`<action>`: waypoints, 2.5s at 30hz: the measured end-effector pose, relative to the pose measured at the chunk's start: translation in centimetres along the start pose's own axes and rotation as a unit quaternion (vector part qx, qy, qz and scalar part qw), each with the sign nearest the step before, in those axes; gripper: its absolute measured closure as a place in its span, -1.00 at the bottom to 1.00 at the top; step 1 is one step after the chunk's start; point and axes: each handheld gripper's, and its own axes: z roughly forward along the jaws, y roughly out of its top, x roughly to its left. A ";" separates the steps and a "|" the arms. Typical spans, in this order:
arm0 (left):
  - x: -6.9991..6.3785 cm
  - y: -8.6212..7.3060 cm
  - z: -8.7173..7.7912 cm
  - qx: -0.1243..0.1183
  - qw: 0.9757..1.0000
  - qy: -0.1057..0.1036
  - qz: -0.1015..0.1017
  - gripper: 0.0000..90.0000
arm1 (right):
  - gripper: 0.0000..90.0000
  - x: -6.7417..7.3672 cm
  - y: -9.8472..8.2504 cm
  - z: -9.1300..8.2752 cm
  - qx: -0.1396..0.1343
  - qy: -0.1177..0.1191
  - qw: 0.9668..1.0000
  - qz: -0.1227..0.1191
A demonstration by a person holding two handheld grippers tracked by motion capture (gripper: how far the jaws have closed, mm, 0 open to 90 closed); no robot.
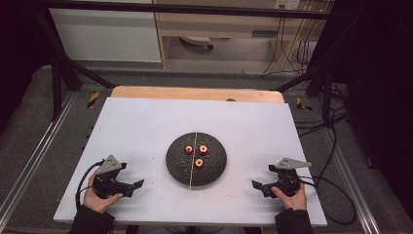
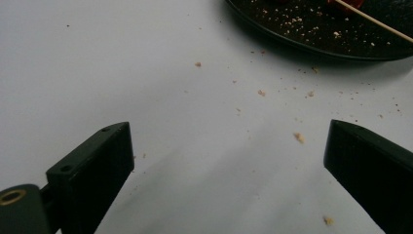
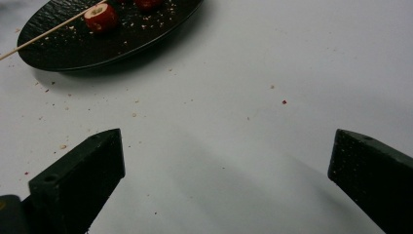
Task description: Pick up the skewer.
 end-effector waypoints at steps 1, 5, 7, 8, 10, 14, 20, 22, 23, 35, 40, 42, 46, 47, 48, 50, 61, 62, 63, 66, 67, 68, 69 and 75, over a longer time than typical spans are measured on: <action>0.0 0.0 0.0 0.000 1.000 0.000 0.000 -0.89 | -0.98 0.0 0.0 0.0 0.000 0.000 1.000 0.000; -0.3 0.2 0.2 0.001 1.000 0.000 -0.002 -0.85 | -0.98 0.0 0.0 0.0 -0.001 0.001 1.000 0.001; -0.5 0.3 0.3 0.001 1.000 0.000 -0.001 -0.79 | -0.97 0.0 0.0 0.0 -0.001 0.001 1.000 0.001; -0.6 0.4 0.3 0.000 1.000 0.000 0.000 -0.79 | -0.97 0.0 0.0 0.0 -0.001 0.001 1.000 0.001; -0.8 0.6 0.4 0.000 1.000 0.002 0.003 -0.71 | -0.97 0.0 0.0 0.0 -0.001 -0.001 1.000 -0.001; -1.3 1.0 0.5 -0.004 1.000 0.003 0.005 -0.63 | -0.97 0.0 0.0 0.0 0.000 0.000 1.000 0.000; -2.1 1.5 1.0 -0.001 1.000 -0.001 0.010 -0.37 | -0.97 0.0 0.0 0.1 0.000 -0.001 1.000 -0.001; -2.3 1.6 1.1 -0.002 1.000 -0.005 0.009 -0.31 | -0.97 0.0 -0.1 0.1 0.001 -0.001 1.000 -0.001; -2.5 1.8 1.2 -0.002 1.000 -0.006 0.009 -0.22 | -0.97 0.0 0.0 0.1 0.002 0.000 1.000 0.000; -4.6 4.1 1.9 -0.009 0.999 -0.024 0.022 0.22 | -0.97 0.0 0.0 0.0 0.000 -0.002 1.000 0.000; -5.9 5.4 2.6 -0.008 0.999 -0.037 0.032 0.44 | -0.96 0.0 0.0 0.0 -0.002 -0.001 1.000 0.000; -6.4 5.8 3.0 -0.008 0.999 -0.041 0.035 0.52 | -0.96 0.0 0.0 0.0 -0.001 0.000 1.000 0.000; -7.3 6.7 3.5 -0.012 0.998 -0.050 0.038 0.68 | -0.96 0.0 0.0 0.0 -0.001 0.000 1.000 0.000; -7.6 6.9 3.6 -0.013 0.998 -0.054 0.038 0.71 | -0.96 0.0 0.0 0.0 -0.001 0.000 1.000 0.000; -7.7 7.0 3.8 -0.012 0.997 -0.058 0.039 0.71 | -0.96 0.0 0.0 0.0 -0.001 0.000 1.000 0.000; -8.0 7.3 4.1 -0.013 0.997 -0.068 0.036 0.76 | -0.96 0.0 0.0 0.0 -0.001 0.000 1.000 -0.001; -9.8 8.1 6.4 -0.004 0.994 -0.101 0.035 0.99 | -0.95 0.0 0.0 0.0 0.000 -0.001 1.000 -0.001; -10.0 8.2 6.6 -0.004 0.994 -0.102 0.035 0.99 | -0.95 0.0 -0.1 0.0 -0.001 -0.001 1.000 -0.003; -10.1 8.3 6.8 -0.002 0.994 -0.105 0.035 0.99 | -0.95 0.0 -0.1 0.1 0.001 0.000 1.000 -0.002; -10.8 8.4 7.4 0.004 0.993 -0.112 0.039 0.99 | -0.95 0.0 -0.1 0.1 0.001 0.000 1.000 -0.001; -11.1 8.5 7.7 0.008 0.993 -0.113 0.042 0.99 | -0.95 0.0 -0.1 0.1 0.001 0.000 1.000 -0.001; -11.2 8.5 7.8 0.011 0.993 -0.113 0.045 0.99 | -0.95 0.0 -0.1 0.1 0.001 0.000 1.000 -0.001; -11.4 8.5 8.1 0.014 0.992 -0.116 0.047 0.99 | -0.95 0.0 -0.1 0.1 0.001 0.000 1.000 -0.002; -11.9 8.4 9.1 0.028 0.991 -0.118 0.051 1.00 | -0.95 0.0 -0.1 0.1 0.000 0.000 1.000 -0.002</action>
